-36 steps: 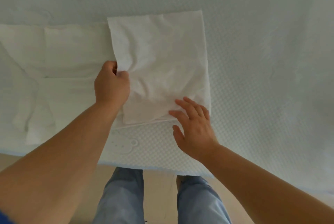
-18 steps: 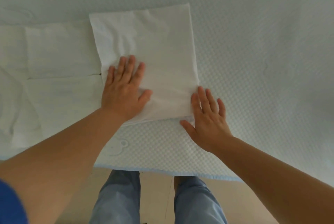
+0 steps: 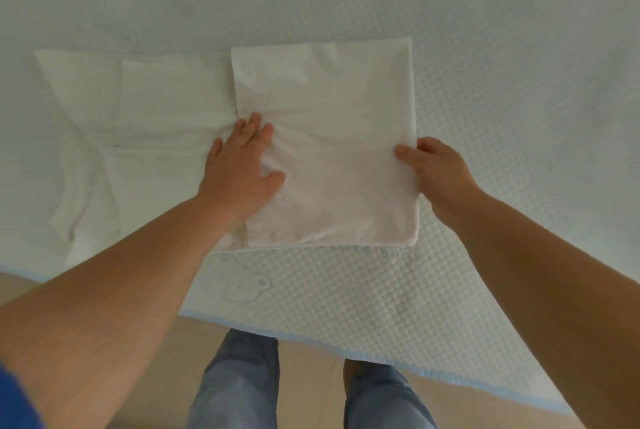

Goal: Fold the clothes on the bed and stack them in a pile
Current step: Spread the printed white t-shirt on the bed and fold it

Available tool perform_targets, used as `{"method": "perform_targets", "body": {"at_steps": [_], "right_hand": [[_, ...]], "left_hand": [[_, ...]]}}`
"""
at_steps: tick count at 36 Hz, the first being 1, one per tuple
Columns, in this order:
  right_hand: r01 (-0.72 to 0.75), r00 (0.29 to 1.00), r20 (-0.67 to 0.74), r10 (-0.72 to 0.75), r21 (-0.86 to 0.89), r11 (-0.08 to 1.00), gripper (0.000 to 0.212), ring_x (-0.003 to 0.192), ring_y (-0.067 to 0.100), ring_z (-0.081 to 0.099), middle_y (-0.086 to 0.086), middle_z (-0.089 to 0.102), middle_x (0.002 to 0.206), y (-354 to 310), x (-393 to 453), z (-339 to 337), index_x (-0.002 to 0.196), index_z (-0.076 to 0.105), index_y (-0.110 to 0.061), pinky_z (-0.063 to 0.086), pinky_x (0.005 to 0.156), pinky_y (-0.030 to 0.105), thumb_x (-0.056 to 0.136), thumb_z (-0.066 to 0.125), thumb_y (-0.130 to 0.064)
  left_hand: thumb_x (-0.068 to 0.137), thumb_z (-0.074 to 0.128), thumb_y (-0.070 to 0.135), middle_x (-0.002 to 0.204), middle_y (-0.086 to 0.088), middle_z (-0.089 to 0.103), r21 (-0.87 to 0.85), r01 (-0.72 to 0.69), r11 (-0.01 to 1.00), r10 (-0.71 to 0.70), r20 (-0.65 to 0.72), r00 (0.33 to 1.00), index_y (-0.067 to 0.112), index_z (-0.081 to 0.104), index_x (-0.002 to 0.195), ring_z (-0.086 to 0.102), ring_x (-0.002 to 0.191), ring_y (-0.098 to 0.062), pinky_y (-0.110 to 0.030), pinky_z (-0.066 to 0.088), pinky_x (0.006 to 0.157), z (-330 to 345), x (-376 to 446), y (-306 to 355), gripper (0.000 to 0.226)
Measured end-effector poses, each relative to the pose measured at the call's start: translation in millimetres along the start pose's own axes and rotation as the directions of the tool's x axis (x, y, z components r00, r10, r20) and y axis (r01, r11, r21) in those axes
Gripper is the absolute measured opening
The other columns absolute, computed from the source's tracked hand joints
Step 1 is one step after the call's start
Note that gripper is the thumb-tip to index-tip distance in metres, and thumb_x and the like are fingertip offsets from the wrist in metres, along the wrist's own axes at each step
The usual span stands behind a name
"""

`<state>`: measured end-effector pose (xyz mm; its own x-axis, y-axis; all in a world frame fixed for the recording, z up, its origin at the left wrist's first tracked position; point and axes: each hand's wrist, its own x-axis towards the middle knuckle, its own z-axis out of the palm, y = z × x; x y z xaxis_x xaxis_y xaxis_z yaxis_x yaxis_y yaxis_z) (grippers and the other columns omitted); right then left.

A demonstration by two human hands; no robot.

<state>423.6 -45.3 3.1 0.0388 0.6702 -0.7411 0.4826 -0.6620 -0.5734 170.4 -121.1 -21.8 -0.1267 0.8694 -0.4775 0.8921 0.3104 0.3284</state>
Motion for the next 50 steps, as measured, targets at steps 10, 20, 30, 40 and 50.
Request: {"method": "perform_targets", "body": {"at_steps": [10,20,30,40,50], "right_hand": [[0.290,0.955,0.082,-0.286,-0.048,0.956,0.016,0.074,0.000,0.066,-0.022,0.068,0.084,-66.9,-80.3,24.7,0.090,0.056,-0.040,0.052,0.066,0.027,0.076,0.059,-0.034],[0.581,0.810,0.268,-0.522,-0.239,0.778,0.054,0.067,-0.006,0.059,-0.028,0.056,0.082,-145.0,-161.3,166.0,0.136,0.032,-0.035,0.046,0.049,0.009,0.087,0.053,-0.032],[0.570,0.775,0.542,-0.325,-0.376,0.731,0.061,0.098,0.013,0.057,-0.018,0.053,0.088,-140.4,-151.1,358.9,0.143,0.026,-0.024,0.041,0.077,0.026,0.090,0.052,-0.037],[0.653,0.711,0.431,-0.555,-0.697,0.295,0.051,0.132,0.025,0.032,0.007,0.043,0.137,-92.3,-120.9,316.6,0.133,0.046,-0.014,0.019,0.110,0.040,0.086,0.059,-0.031],[0.582,0.763,0.472,-0.442,-0.800,0.149,0.074,0.144,0.025,-0.006,0.013,0.004,0.157,-54.4,-92.8,263.8,0.150,0.015,-0.012,-0.003,0.116,0.044,0.092,0.044,-0.049]], "left_hand": [[0.087,0.058,0.023,0.107,0.007,0.064,-0.490,0.161,0.857,-0.290,-0.199,0.936,0.023,0.066,0.112,0.057,0.095,-0.011,-0.018,0.035,0.083,-43.4,-22.8,-11.0,0.026],[0.092,0.052,0.039,0.075,0.000,0.070,-0.876,0.463,-0.135,-0.446,0.471,0.761,0.019,0.066,0.090,0.065,0.065,-0.014,-0.028,0.049,0.063,-81.6,-85.4,-93.9,0.025],[0.086,0.029,0.071,0.096,-0.003,0.073,-0.752,0.407,-0.518,-0.127,0.538,0.833,0.028,0.075,0.094,0.070,0.089,-0.020,-0.031,0.055,0.064,-79.7,-117.8,-223.3,0.064],[0.083,0.059,0.024,0.058,0.006,0.051,-0.711,0.405,0.575,-0.578,-0.003,0.816,0.022,0.049,0.063,0.046,0.052,-0.005,-0.014,0.029,0.041,-60.4,-110.2,-229.0,0.022],[0.091,0.053,0.020,0.061,0.015,0.047,-0.716,0.328,0.616,-0.568,-0.115,0.815,0.019,0.053,0.082,0.044,0.056,0.000,-0.008,0.034,0.050,-46.1,-111.9,-229.3,0.009]]}}
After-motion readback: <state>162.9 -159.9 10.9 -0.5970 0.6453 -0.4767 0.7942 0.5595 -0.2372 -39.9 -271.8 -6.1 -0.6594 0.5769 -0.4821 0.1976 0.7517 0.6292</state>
